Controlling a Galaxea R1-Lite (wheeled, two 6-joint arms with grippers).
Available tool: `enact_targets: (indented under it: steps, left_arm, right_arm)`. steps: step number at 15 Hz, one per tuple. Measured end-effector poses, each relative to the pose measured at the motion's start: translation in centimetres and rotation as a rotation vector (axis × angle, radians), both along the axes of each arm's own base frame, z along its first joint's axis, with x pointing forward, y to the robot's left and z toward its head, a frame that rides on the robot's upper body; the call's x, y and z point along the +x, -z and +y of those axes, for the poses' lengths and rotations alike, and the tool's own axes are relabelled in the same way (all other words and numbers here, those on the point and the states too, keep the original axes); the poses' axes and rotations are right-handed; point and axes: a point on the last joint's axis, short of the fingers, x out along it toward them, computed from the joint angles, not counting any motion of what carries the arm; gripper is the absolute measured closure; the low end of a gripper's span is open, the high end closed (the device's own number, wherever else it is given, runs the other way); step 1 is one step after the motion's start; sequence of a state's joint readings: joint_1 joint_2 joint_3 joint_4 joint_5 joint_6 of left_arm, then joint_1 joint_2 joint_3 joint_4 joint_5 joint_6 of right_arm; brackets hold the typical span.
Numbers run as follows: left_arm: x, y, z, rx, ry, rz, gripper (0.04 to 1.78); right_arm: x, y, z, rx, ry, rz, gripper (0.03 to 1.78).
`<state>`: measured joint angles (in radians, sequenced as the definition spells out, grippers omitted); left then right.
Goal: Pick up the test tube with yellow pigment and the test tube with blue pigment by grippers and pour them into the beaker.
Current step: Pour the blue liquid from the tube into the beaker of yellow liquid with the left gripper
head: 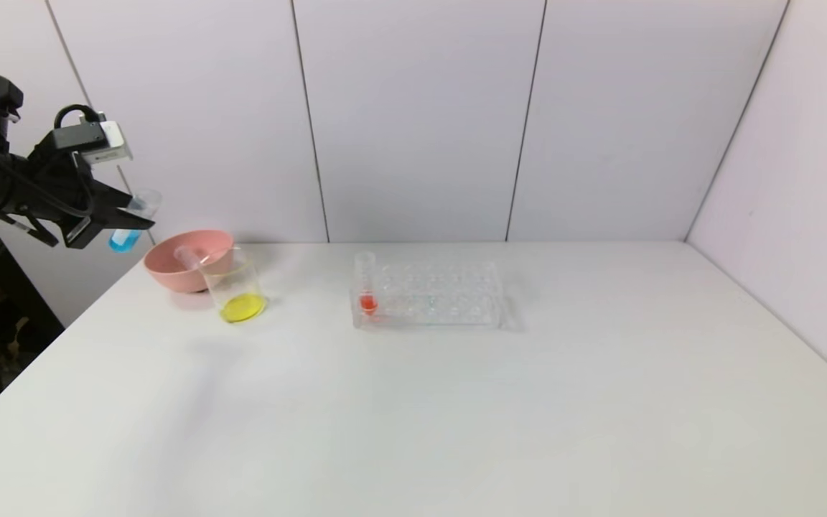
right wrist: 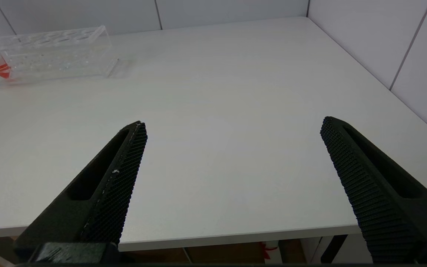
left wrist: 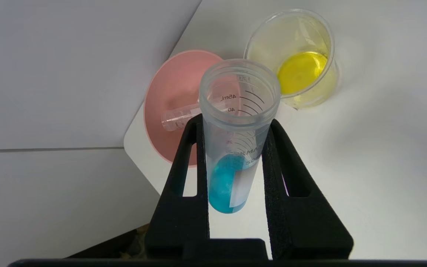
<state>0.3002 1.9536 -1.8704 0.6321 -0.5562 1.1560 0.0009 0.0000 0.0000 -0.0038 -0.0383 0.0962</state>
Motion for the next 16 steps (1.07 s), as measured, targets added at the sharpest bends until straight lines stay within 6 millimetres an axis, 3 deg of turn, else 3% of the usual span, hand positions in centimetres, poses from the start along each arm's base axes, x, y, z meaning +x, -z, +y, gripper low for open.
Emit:
enact_targets:
  steps: [9,16]
  left_arm:
    - [2.3,1.8,1.0,0.209,0.063,0.024,1.38]
    - [3.7,2.8,0.4,0.336,0.112,0.003,1.38]
  right_arm:
    - [0.0,0.0,0.0,0.000,0.000,0.000,0.10]
    - [0.0,0.0,0.0,0.000,0.000,0.000,0.10]
